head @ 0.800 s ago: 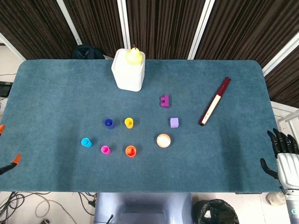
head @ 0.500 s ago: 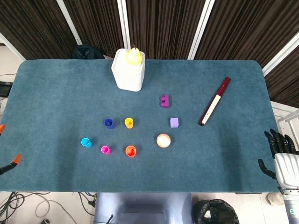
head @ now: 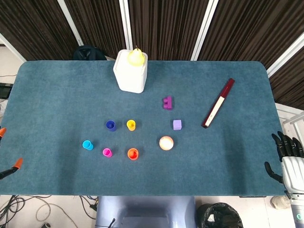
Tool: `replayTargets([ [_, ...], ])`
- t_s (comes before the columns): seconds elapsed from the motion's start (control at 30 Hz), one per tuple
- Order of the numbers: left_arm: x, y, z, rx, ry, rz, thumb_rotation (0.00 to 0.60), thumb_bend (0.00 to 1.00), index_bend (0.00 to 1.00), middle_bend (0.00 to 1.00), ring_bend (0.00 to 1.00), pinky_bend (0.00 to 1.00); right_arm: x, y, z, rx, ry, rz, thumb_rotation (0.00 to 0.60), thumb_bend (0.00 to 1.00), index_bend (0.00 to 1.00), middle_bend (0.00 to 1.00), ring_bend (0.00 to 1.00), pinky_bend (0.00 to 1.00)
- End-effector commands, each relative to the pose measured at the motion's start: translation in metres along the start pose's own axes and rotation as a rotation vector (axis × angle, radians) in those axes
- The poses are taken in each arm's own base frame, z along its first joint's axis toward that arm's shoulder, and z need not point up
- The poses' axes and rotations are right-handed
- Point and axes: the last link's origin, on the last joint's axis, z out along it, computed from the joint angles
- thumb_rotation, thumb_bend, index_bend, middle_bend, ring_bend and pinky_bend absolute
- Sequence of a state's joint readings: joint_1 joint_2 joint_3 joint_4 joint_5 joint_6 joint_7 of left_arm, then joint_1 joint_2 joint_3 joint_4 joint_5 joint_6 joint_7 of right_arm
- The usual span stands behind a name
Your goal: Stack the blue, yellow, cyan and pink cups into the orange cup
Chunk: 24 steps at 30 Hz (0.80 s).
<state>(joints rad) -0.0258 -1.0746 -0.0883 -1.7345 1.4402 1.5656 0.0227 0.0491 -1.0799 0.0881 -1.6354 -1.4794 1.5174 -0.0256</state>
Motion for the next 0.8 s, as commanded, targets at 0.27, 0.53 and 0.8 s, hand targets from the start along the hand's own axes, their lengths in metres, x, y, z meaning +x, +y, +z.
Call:
replayTargets([
  [0.27,0.007,0.048,0.059,-0.193,-0.14,0.059,0.6,0.2,0.05,0.01,0.0,0.0,-0.002,-0.001,0.0,-0.005,-0.012,0.006,0.6,0.42,0.04,0.0,0.05,0.0],
  [0.53,-0.005,0.118,0.128,-0.289,-0.306,0.133,0.6,0.19,0.06,0.02,0.0,0.0,-0.005,-0.003,0.001,0.0,-0.026,0.002,0.6,0.42,0.04,0.0,0.05,0.0],
  [0.8,-0.055,0.154,0.156,-0.308,-0.433,0.174,0.6,0.19,0.07,0.03,0.0,0.0,-0.005,-0.001,0.001,-0.01,-0.027,0.012,0.6,0.42,0.04,0.0,0.05,0.0],
])
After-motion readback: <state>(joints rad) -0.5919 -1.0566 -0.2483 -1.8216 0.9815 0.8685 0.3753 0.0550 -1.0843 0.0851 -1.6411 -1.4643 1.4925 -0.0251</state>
